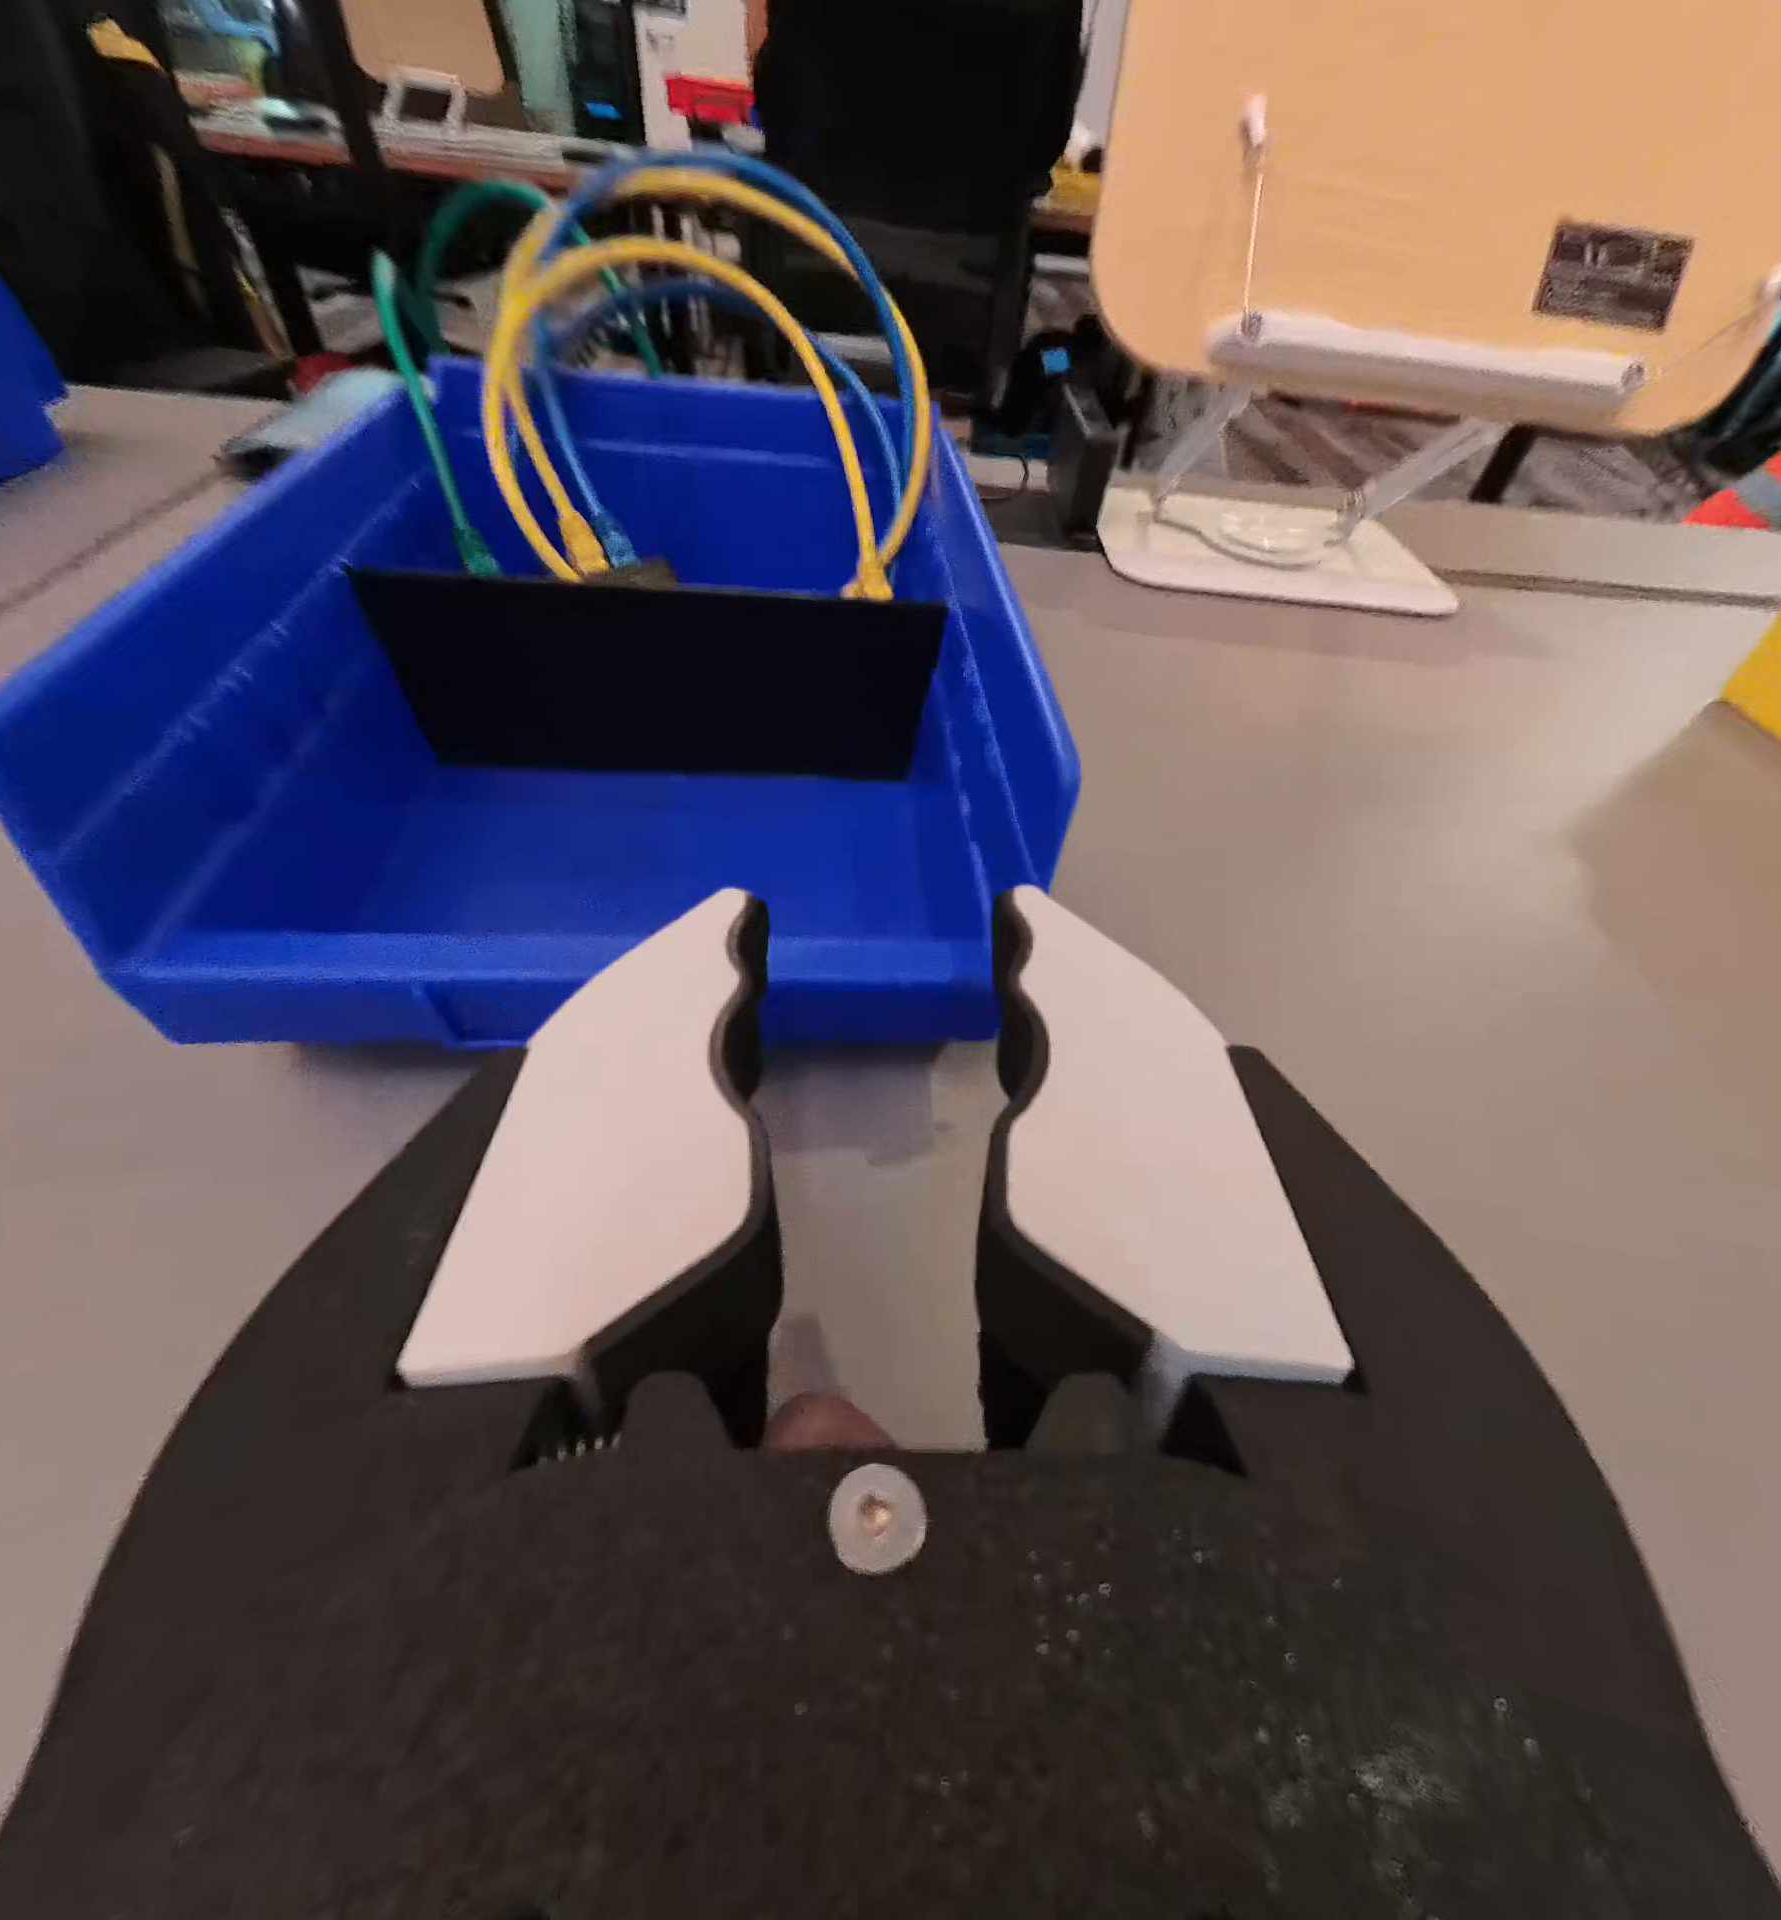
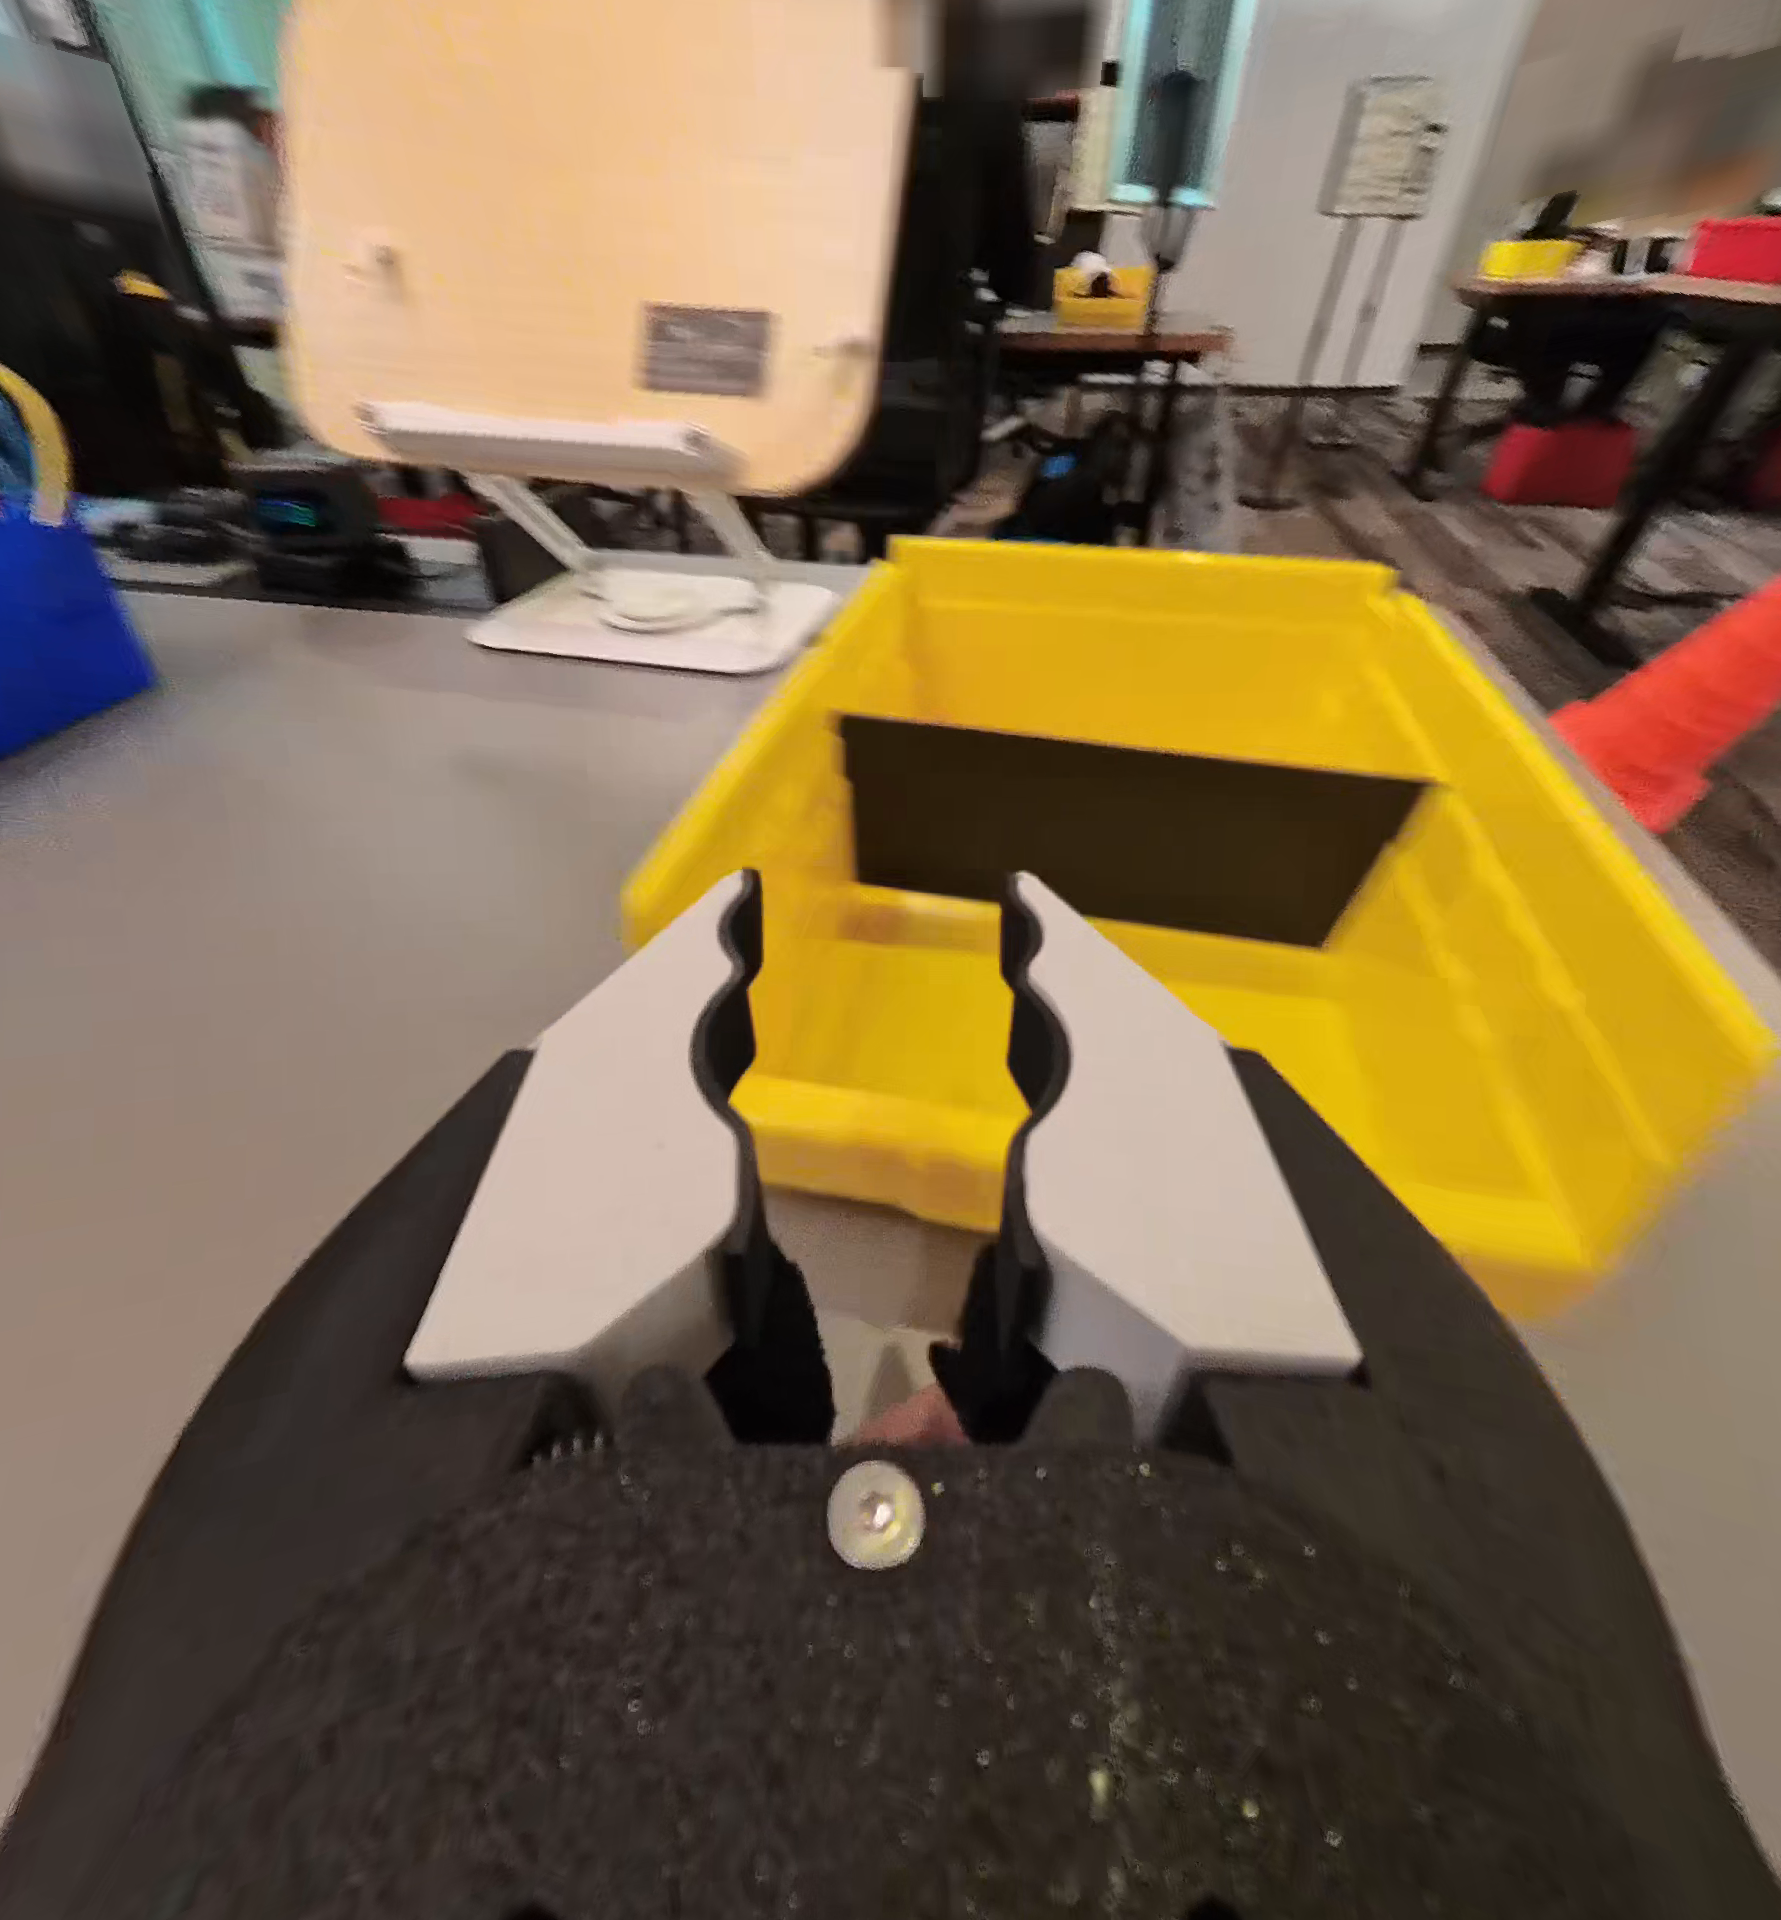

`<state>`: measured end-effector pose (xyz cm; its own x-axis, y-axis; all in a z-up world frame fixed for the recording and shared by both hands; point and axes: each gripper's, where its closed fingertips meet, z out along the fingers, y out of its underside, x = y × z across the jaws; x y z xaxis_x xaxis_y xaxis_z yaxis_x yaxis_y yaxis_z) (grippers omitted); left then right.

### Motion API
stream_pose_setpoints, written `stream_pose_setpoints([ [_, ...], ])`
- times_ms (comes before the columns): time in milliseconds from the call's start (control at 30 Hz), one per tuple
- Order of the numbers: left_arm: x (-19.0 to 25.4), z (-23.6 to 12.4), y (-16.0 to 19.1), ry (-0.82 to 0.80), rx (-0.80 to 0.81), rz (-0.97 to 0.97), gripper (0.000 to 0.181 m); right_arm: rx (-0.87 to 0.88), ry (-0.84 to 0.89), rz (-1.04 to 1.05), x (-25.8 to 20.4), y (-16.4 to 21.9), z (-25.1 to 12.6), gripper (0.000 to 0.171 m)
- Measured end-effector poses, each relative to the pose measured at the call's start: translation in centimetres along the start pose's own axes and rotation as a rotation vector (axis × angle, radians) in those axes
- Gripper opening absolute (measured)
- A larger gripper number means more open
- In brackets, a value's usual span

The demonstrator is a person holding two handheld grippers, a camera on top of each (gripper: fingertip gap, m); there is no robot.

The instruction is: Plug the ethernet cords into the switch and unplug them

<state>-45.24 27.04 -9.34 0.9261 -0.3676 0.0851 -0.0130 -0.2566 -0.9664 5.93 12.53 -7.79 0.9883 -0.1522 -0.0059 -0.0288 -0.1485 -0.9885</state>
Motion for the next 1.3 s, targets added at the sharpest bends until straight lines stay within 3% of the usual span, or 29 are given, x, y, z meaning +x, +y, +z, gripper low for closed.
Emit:
stream_pose_setpoints([
  [100, 1.0, 1.2, 1.4, 0.048, -0.063, 0.028, 0.044, -0.019, 0.113, 0.004, 4.4, 2.3, -1.0, 0.050],
  [300, 0.0, 2.3, 1.7, 0.027, -0.108, 0.092, 0.036, -0.036, 0.137, 0.124, 5.9, 2.5, 0.1, 0.052],
  [1100, 0.8, 2.1, 3.1, 0.110, -0.167, 0.023, 0.035, -0.115, 0.076, 0.018, 2.9, 3.9, 1.7, 0.051],
  [1300, 2.7, 1.2, 0.9, 0.274, -0.184, 0.007, 0.032, -0.115, 0.079, 0.050, 3.3, 4.0, 1.9, 0.051],
])
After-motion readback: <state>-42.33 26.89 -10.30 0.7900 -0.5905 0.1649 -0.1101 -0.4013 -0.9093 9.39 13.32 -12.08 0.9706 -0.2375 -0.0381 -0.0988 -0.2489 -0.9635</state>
